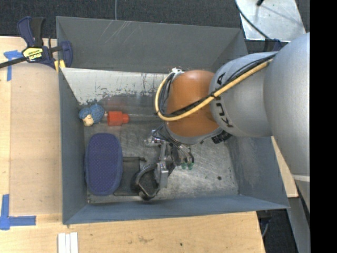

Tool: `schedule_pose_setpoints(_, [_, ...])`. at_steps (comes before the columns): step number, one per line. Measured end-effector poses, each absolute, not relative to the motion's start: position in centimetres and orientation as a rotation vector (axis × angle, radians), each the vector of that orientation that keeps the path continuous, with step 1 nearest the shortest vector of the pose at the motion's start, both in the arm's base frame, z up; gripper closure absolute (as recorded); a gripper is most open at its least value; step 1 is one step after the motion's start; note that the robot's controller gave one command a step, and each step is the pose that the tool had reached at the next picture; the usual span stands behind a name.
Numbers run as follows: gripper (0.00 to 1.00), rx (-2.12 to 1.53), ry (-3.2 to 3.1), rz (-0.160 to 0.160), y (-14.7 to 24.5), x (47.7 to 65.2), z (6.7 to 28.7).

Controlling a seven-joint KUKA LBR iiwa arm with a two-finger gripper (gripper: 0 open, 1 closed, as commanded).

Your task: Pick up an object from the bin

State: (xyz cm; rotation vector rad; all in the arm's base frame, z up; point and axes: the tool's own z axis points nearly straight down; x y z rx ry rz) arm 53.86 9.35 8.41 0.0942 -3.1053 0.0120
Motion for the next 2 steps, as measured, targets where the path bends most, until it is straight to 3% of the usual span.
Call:
schedule_pose_setpoints(1, [1.00, 0.484, -3.116, 0.002, 5.96, 54.66, 23.67])
schedule_pose_setpoints(2, [0.00, 0.481, -3.108, -0.001, 6.03, 54.51, 23.31])
